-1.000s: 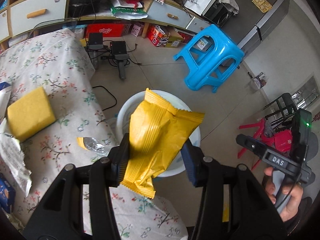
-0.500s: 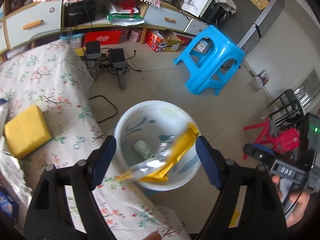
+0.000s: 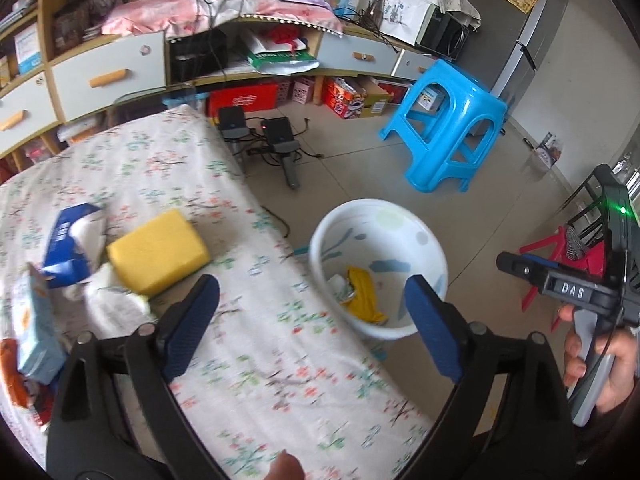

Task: Collect trash
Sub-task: 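Move the left gripper back to the table and grasp the orange toy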

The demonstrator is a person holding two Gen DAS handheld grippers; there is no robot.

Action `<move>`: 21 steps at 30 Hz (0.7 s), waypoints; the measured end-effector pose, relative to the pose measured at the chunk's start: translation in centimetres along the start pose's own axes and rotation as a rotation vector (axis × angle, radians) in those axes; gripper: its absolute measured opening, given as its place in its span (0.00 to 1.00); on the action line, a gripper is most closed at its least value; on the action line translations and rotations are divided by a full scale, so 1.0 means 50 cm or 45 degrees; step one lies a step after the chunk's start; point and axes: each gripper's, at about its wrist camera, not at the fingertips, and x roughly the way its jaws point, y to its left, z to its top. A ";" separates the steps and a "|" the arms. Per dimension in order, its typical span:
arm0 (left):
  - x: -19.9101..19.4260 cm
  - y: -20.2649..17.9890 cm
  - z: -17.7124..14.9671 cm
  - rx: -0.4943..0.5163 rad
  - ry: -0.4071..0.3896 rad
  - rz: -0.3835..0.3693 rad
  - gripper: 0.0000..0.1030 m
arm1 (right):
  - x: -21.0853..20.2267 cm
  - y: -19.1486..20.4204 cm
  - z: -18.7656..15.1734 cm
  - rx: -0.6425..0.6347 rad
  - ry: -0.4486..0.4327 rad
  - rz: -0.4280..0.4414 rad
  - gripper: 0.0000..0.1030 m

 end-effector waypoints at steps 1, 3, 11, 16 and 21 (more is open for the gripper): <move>-0.007 0.007 -0.003 -0.003 0.001 0.011 0.91 | -0.001 0.012 -0.001 -0.014 -0.001 0.005 0.74; -0.024 0.025 -0.010 -0.015 0.000 0.036 0.94 | -0.004 0.030 -0.005 -0.036 -0.004 0.010 0.75; -0.109 0.111 -0.050 -0.037 -0.075 0.198 0.99 | -0.010 0.143 -0.021 -0.174 -0.021 0.026 0.86; -0.144 0.184 -0.078 -0.096 -0.081 0.326 0.99 | 0.002 0.223 -0.037 -0.282 -0.018 0.008 0.95; -0.164 0.261 -0.113 -0.185 -0.026 0.445 0.99 | 0.020 0.291 -0.052 -0.341 0.007 0.029 0.95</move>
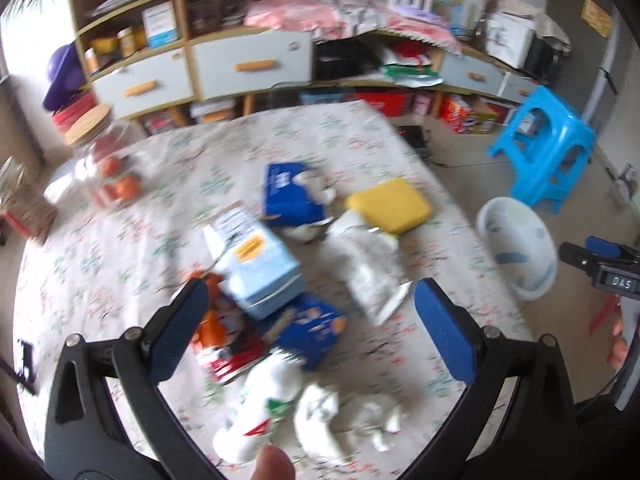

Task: Collect trash
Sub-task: 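Move the left gripper back to the table and grasp the orange toy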

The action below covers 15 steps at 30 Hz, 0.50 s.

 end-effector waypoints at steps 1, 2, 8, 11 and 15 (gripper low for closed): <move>0.004 0.018 -0.004 -0.021 0.022 0.019 0.99 | 0.005 0.012 0.001 -0.008 0.008 0.007 0.95; 0.007 0.030 -0.007 -0.037 0.037 0.030 0.99 | 0.010 0.026 0.003 -0.016 0.015 0.014 0.95; 0.023 0.119 -0.021 -0.164 0.111 0.010 0.99 | 0.030 0.093 0.013 -0.066 0.038 0.033 0.95; 0.036 0.148 -0.019 -0.219 0.136 0.006 0.99 | 0.042 0.119 0.015 -0.088 0.049 0.040 0.95; 0.053 0.174 -0.020 -0.288 0.167 -0.008 0.99 | 0.055 0.146 0.020 -0.111 0.065 0.043 0.95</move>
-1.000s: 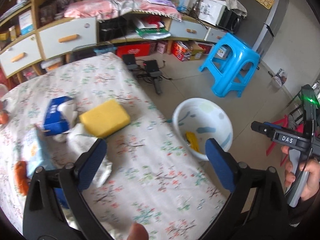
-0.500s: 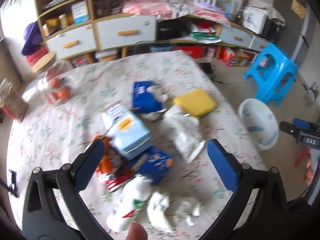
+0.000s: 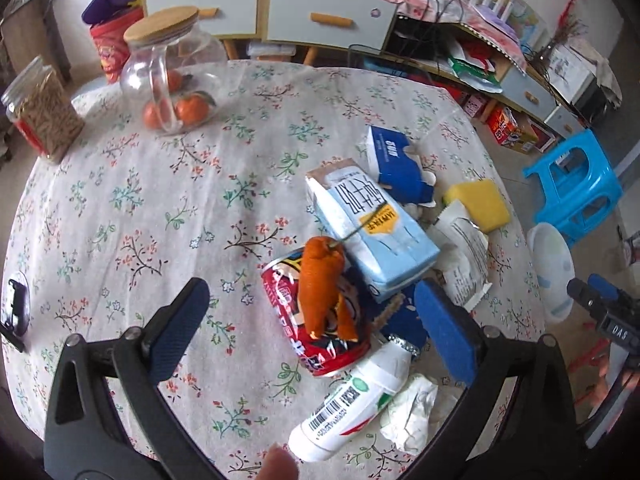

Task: Collect trash
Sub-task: 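Move the left gripper back to the table and grasp the orange toy, then grasp the crumpled white paper bag with the right gripper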

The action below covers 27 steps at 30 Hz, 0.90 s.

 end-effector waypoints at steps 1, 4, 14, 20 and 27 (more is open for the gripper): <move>0.002 0.004 0.003 -0.017 0.002 -0.016 0.97 | 0.004 0.006 0.003 -0.003 0.003 0.001 0.95; 0.005 0.013 0.011 -0.058 0.004 -0.071 0.88 | 0.011 0.017 0.008 -0.005 0.008 0.003 0.95; 0.037 0.007 0.017 -0.031 0.060 -0.099 0.46 | 0.036 0.067 0.026 -0.015 0.029 0.044 0.95; 0.043 0.022 0.016 -0.052 0.084 -0.110 0.23 | 0.053 0.108 0.035 -0.033 0.046 0.076 0.95; 0.008 0.038 0.008 -0.074 0.050 -0.159 0.21 | 0.086 0.154 0.042 -0.047 0.078 0.089 0.95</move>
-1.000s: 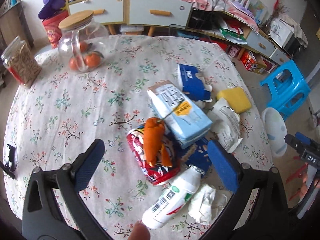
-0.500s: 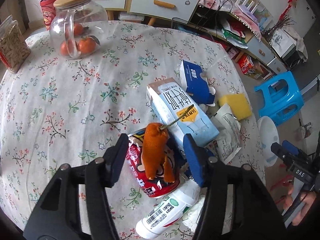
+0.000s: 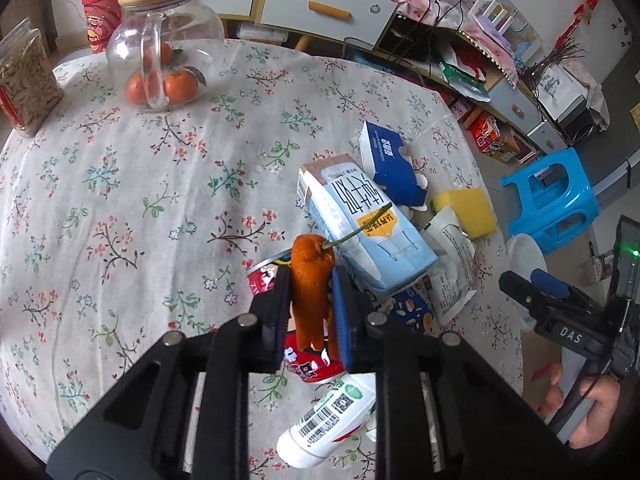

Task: Collect trash
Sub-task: 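Grasp the crumpled white paper bag with the right gripper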

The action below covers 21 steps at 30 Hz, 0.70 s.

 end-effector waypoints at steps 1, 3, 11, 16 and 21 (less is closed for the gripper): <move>-0.007 0.003 -0.002 -0.002 -0.008 -0.003 0.21 | 0.006 0.006 0.002 -0.001 0.005 0.000 0.95; -0.018 0.008 -0.005 0.004 -0.023 0.002 0.21 | 0.017 0.017 0.005 -0.005 0.017 0.004 0.95; -0.043 0.032 -0.018 0.007 -0.061 0.023 0.21 | 0.064 0.063 0.010 -0.034 0.054 0.005 0.95; -0.051 0.055 -0.022 -0.019 -0.062 0.026 0.21 | 0.086 0.080 0.012 -0.038 0.073 0.015 0.95; -0.058 0.070 -0.025 -0.028 -0.061 0.029 0.21 | 0.093 0.092 0.012 -0.051 0.080 0.025 0.90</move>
